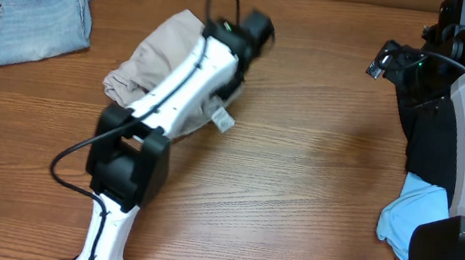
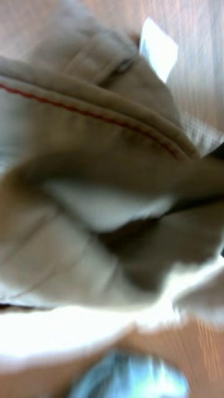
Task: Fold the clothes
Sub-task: 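Carry the folded shorts with the left gripper to the back-left corner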
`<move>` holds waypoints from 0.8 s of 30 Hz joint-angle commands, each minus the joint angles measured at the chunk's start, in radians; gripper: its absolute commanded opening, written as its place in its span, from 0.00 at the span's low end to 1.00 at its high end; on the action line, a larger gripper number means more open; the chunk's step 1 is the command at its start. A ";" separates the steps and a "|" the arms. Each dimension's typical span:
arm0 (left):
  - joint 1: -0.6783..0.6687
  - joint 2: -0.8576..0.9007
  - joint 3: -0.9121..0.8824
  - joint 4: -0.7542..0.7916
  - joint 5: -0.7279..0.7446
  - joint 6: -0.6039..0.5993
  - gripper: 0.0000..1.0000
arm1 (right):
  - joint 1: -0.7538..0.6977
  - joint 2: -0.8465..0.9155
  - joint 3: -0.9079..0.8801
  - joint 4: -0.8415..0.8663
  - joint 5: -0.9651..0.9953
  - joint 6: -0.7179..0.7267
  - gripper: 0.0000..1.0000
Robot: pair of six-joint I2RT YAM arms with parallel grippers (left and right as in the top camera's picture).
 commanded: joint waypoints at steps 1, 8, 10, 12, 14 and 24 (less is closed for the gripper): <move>0.059 -0.012 0.206 -0.072 -0.117 -0.009 0.04 | -0.004 -0.001 -0.002 0.002 0.010 -0.005 1.00; 0.164 -0.012 0.496 -0.171 -0.142 0.002 0.04 | -0.004 -0.001 -0.002 0.002 0.010 -0.005 1.00; 0.202 -0.012 0.565 -0.182 -0.142 0.017 0.04 | -0.004 -0.001 -0.002 0.002 0.010 -0.005 1.00; 0.240 -0.012 0.617 -0.185 -0.142 0.029 0.04 | -0.004 -0.001 -0.002 0.002 0.010 -0.005 1.00; 0.278 -0.012 0.657 -0.185 -0.143 0.047 0.04 | -0.004 -0.001 -0.002 0.002 0.010 -0.005 1.00; 0.520 -0.012 0.711 -0.068 -0.154 0.038 0.04 | -0.004 -0.001 -0.002 0.000 0.007 -0.004 1.00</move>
